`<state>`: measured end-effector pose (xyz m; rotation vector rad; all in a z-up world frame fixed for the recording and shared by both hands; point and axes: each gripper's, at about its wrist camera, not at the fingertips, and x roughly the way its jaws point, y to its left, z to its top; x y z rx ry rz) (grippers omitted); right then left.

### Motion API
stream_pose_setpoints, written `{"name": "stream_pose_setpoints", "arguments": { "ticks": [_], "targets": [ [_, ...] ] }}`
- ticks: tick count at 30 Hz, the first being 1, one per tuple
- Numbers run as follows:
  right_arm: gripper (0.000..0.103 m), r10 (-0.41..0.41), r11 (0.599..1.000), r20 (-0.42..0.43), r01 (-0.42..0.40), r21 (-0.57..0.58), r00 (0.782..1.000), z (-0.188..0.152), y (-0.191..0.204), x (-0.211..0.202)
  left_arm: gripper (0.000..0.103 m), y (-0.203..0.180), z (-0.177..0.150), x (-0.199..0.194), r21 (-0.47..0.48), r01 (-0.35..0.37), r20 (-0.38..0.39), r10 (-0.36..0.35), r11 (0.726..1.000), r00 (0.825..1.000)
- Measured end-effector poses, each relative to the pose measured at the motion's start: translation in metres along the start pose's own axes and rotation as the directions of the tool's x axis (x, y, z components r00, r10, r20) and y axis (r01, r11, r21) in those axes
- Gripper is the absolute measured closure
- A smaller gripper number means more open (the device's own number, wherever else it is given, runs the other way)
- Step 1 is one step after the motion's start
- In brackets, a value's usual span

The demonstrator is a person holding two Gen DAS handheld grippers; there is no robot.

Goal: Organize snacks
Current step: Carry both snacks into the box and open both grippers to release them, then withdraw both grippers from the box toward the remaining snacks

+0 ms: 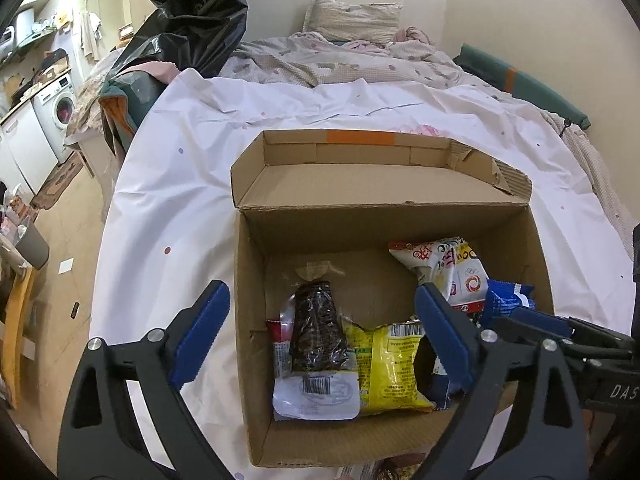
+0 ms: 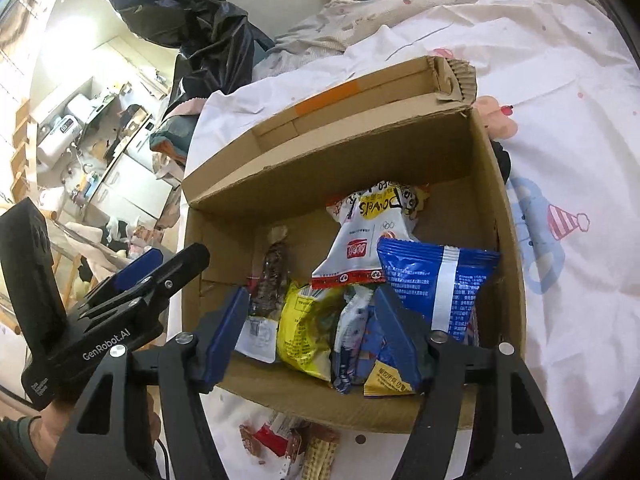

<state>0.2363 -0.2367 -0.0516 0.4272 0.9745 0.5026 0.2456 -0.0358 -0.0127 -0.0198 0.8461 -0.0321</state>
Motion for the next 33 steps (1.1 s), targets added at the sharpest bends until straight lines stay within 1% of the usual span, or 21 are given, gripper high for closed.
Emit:
{"name": "stream_pose_setpoints", "arguments": {
  "ticks": [4,6,9,13,19,25,31,33],
  "targets": [
    [0.034,-0.003,1.0,-0.01,0.003,-0.003,1.0,0.0,0.001,0.002,0.011,0.004,-0.002,-0.004,-0.009,0.004,0.012,-0.004,1.0,1.0],
    [0.034,-0.008,1.0,-0.009,0.008,-0.006,1.0,-0.001,0.001,0.001,0.011,0.008,-0.004,-0.011,-0.021,0.038,0.045,-0.037,0.999,0.998],
    [0.034,-0.002,1.0,-0.003,0.002,-0.001,1.0,-0.002,0.003,-0.003,0.011,0.013,-0.006,-0.018,-0.026,0.021,0.062,-0.019,0.999,0.998],
    [0.034,-0.007,1.0,0.015,0.006,0.005,1.0,-0.006,0.004,-0.014,0.011,0.019,-0.01,-0.024,-0.046,0.026,0.062,-0.023,0.999,0.998],
    [0.034,-0.017,1.0,0.012,0.017,0.016,1.0,-0.02,0.004,-0.031,0.011,0.03,-0.017,-0.042,-0.058,0.007,0.077,-0.003,0.998,0.997],
    [0.034,-0.028,0.999,0.026,0.027,0.019,0.999,-0.03,0.004,-0.044,0.011,0.04,-0.033,-0.054,-0.106,0.016,0.044,-0.011,0.994,0.999],
    [0.034,-0.028,0.999,0.025,0.027,0.047,0.999,-0.045,0.002,-0.055,0.011,0.043,-0.052,-0.069,-0.1,0.01,0.027,-0.008,0.995,1.0],
    [0.034,-0.03,0.998,0.017,0.029,0.051,0.999,-0.052,0.002,-0.057,0.011,0.044,-0.059,-0.071,-0.098,0.017,0.009,-0.016,0.995,1.0]
  ]
}}
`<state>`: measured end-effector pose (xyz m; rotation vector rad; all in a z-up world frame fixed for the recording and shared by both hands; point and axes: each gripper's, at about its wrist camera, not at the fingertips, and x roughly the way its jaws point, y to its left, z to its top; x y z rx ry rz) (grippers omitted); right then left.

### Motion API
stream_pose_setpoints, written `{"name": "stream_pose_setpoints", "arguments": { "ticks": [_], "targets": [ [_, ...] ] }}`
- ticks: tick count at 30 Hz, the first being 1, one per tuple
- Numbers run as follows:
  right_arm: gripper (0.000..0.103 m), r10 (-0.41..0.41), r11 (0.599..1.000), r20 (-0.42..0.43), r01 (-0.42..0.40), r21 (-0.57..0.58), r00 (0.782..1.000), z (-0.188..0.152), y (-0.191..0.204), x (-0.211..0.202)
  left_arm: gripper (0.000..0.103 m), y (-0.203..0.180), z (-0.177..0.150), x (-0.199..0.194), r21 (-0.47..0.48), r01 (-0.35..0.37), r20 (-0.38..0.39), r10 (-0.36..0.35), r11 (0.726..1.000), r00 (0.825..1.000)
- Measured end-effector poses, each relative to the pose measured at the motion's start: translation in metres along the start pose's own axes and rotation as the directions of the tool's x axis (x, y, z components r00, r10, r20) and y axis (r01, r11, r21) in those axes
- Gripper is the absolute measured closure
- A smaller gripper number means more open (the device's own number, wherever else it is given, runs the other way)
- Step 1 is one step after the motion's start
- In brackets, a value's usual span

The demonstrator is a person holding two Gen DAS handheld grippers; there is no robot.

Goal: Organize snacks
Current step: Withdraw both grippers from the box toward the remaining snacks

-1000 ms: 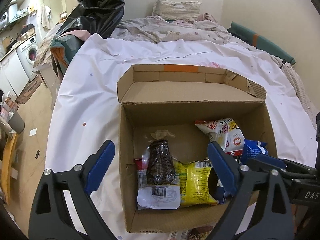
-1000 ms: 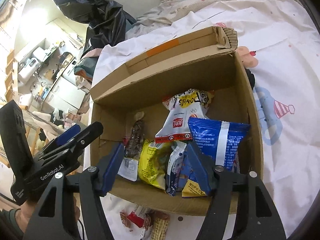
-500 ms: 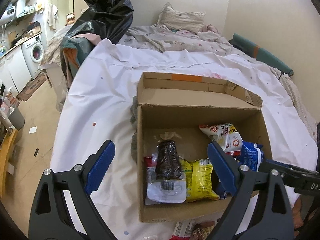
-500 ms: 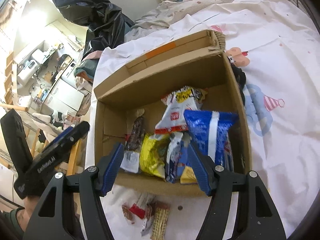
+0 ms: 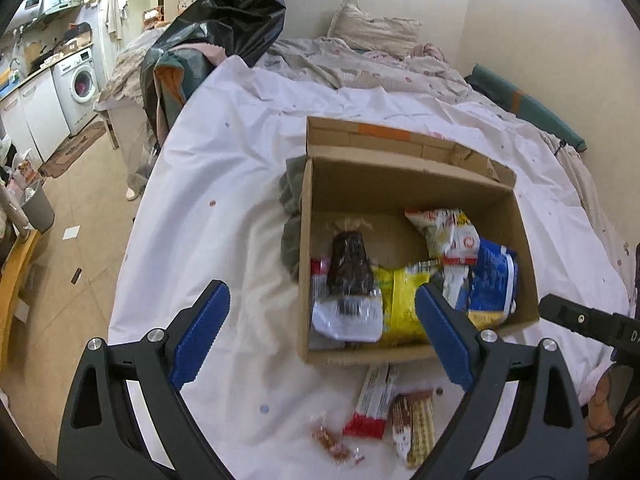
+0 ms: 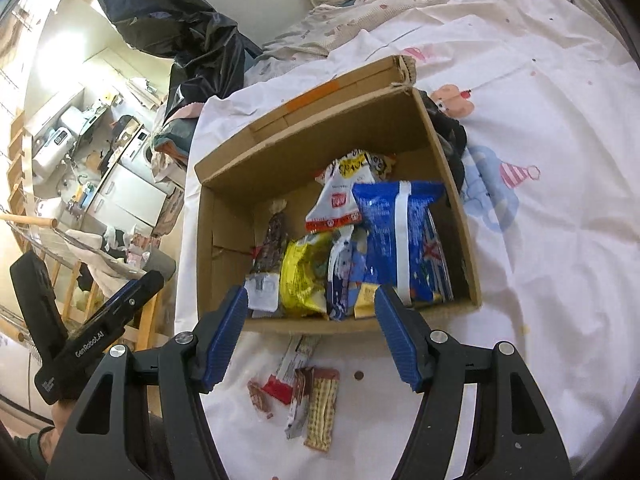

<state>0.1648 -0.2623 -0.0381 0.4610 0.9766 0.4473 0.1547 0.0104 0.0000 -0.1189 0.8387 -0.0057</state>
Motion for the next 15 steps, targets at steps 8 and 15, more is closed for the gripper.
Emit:
{"name": "stream_pose_setpoints", "arguments": {
  "ticks": [8,15],
  "targets": [
    [0.034,-0.017,1.0,-0.02,0.017,0.005,1.0,-0.025,0.003,-0.005,0.011,0.0,-0.022,-0.009,0.002,-0.002,-0.035,0.002,1.0,0.999],
    [0.034,-0.03,0.999,-0.066,0.032,0.02,0.997,-0.043,0.0,0.002,0.011,0.002,-0.043,-0.004,0.005,-0.017,-0.103,0.018,1.0,0.995]
  ]
}}
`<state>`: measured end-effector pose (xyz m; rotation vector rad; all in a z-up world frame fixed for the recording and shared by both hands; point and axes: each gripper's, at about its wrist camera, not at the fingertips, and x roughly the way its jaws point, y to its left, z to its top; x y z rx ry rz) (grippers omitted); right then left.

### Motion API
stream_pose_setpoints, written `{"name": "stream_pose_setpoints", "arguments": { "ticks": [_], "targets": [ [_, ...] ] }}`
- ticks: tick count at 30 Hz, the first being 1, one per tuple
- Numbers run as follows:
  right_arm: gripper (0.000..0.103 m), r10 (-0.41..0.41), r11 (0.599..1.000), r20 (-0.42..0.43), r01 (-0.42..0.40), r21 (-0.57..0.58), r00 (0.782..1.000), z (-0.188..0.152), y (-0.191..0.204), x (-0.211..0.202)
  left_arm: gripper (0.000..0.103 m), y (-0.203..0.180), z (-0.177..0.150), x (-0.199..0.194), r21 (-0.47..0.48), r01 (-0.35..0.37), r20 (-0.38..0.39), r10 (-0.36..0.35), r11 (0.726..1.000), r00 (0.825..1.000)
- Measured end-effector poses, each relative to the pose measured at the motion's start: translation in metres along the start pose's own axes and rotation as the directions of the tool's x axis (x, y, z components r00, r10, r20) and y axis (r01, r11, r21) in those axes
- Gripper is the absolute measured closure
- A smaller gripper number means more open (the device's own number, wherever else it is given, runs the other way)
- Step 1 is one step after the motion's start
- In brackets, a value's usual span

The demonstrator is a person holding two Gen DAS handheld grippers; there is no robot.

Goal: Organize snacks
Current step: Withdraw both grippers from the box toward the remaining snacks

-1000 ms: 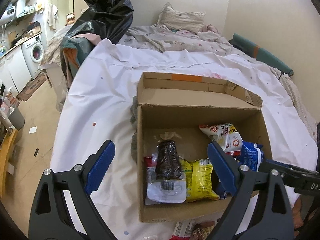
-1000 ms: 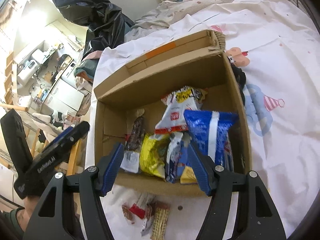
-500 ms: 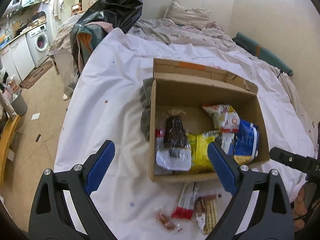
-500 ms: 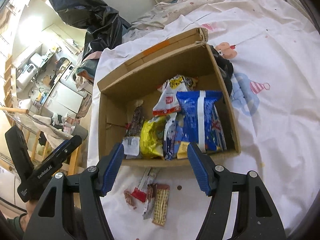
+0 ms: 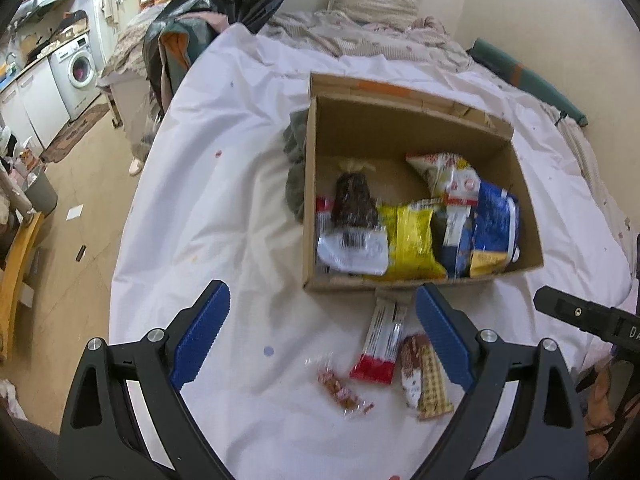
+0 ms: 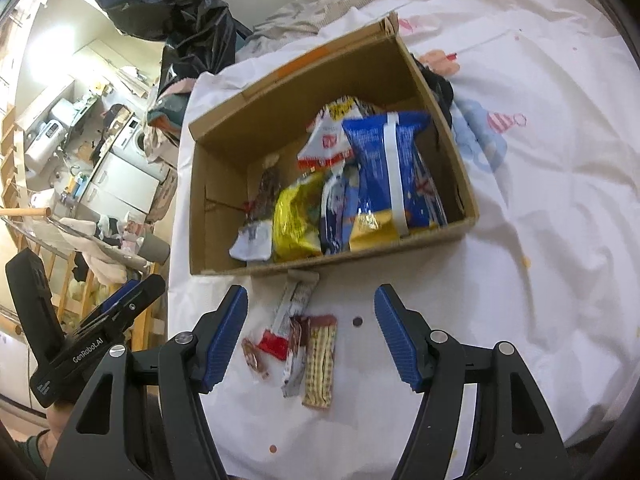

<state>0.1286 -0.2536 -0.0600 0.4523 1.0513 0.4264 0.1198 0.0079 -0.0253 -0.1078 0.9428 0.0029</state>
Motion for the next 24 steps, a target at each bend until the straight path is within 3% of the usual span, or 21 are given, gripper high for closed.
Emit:
{"name": "stream_pose_setpoints", "arguments": {
  "ticks": [7,14,19,24],
  "targets": [
    [0.034,-0.034,0.999,-0.025,0.035,0.037,0.999,-0.006,-0.006,0.008,0.011,-0.005,-0.021,0.021,0.011,0.0,-0.126,0.002,1.0,0.992],
    [0.034,-0.068,0.995,-0.075,0.073,0.069,0.995,-0.009,-0.015,0.021,0.011,-0.006,-0.022,0.024,0.001,-0.016,-0.13,0.016,1.0,0.991],
    [0.034,-0.048,0.991,-0.176,0.069,0.112,0.983,-0.012,-0.025,0.045,0.011,0.008,-0.021,0.032,-0.078,-0.036,-0.167,0.022,0.996,0.986],
    [0.034,-0.078,0.991,-0.285,0.104,0.078,0.955,-0.02,-0.019,0.074,0.011,0.022,-0.022,0.04,-0.148,-0.06,-0.206,0.028,0.987,0.978]
  ]
}}
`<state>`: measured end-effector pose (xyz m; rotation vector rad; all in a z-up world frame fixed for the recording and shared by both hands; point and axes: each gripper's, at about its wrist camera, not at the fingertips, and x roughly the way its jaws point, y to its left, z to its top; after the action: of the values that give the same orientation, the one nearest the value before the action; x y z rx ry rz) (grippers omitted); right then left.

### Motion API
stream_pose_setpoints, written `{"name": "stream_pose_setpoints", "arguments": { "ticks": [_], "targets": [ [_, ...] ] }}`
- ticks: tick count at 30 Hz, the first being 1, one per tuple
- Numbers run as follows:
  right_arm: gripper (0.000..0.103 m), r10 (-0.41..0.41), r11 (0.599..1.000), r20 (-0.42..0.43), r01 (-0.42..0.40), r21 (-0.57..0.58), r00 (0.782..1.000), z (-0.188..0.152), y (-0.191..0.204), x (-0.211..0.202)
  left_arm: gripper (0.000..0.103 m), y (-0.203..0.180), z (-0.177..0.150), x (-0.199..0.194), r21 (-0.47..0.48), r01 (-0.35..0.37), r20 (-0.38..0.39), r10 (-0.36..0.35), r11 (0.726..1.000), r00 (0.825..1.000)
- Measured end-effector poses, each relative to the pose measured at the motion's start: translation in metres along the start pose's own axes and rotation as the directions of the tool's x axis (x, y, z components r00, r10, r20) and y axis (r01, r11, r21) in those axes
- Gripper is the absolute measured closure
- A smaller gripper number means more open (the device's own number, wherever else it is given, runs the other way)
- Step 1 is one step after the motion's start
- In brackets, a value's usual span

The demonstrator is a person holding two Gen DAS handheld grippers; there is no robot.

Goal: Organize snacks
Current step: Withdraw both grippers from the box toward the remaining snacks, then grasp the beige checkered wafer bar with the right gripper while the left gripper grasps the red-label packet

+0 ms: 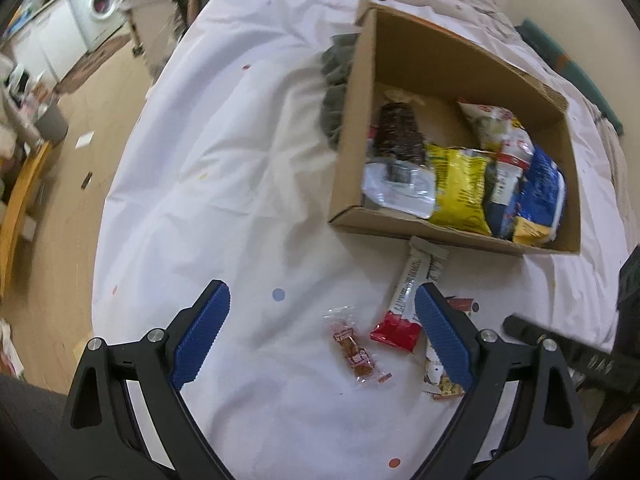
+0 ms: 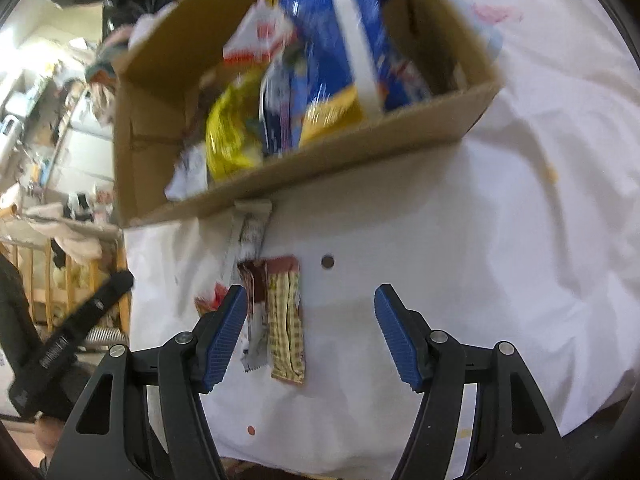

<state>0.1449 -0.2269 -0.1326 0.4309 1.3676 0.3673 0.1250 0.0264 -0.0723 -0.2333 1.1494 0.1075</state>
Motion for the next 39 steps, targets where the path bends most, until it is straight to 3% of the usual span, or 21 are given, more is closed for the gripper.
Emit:
{"name": "stream_pose_setpoints", "arguments": {
  "ticks": [3,7,13,17,19,23,26,29,35,37,38,39],
  "targets": [
    [0.034,-0.065,0.996,-0.047,0.062,-0.068,0.997,0.0,0.014,0.016,0.011,0.004,0.001,0.004,-0.013,-0.008,-0.014,0.008,1.0,1.0],
    [0.043,-0.138,0.986,-0.099,0.127,-0.105,0.985,-0.001,0.02,0.037,0.011,0.008,-0.001,0.007,-0.026,-0.028,-0.022,0.028,0.999,0.999],
    [0.044,-0.218,0.957,-0.092,0.194,-0.213,0.972,-0.005,0.041,0.052,0.011,0.011,-0.001,0.012,-0.049,-0.032,-0.045,0.03,0.998,0.999],
    [0.068,-0.284,0.925,-0.059,0.257,-0.28,0.957,-0.012,0.039,0.049,0.011,0.008,-0.001,0.011,-0.041,-0.033,-0.034,0.031,0.999,0.999],
    [0.075,-0.282,0.925,-0.049,0.258,-0.279,0.958,-0.014,0.034,0.044,0.011,0.007,-0.001,0.012,-0.039,-0.033,-0.039,0.032,0.999,0.999],
    [0.075,-0.286,0.927,0.005,0.278,-0.251,0.958,-0.017,0.02,0.022,0.011,0.004,-0.003,0.016,-0.035,-0.037,-0.056,0.035,0.999,0.998],
    [0.075,-0.236,0.95,0.041,0.239,-0.2,0.971,-0.019,0.008,0.001,0.012,0.001,-0.007,0.021,-0.026,-0.038,-0.076,0.036,0.999,0.996],
    [0.075,-0.157,0.971,0.09,0.17,-0.169,0.983,-0.019,-0.001,-0.022,0.023,-0.006,-0.015,0.031,-0.013,-0.038,-0.11,0.037,0.999,0.993],
    [0.075,-0.14,0.978,0.112,0.155,-0.139,0.984,-0.021,-0.012,-0.045,0.045,-0.028,-0.035,0.064,0.034,-0.013,-0.227,0.02,0.999,0.974],
    [0.075,-0.138,0.98,0.111,0.152,-0.13,0.984,-0.016,-0.014,-0.046,0.059,-0.032,-0.04,0.072,0.057,-0.02,-0.247,0.034,0.998,0.968],
    [0.075,-0.138,0.98,0.115,0.153,-0.129,0.984,-0.017,-0.015,-0.049,0.089,-0.034,-0.042,0.074,0.082,-0.036,-0.256,0.056,0.996,0.965],
    [0.075,-0.137,0.98,0.116,0.152,-0.129,0.984,-0.017,-0.017,-0.051,0.089,-0.035,-0.043,0.075,0.103,-0.053,-0.264,0.078,0.993,0.961]
  ]
}}
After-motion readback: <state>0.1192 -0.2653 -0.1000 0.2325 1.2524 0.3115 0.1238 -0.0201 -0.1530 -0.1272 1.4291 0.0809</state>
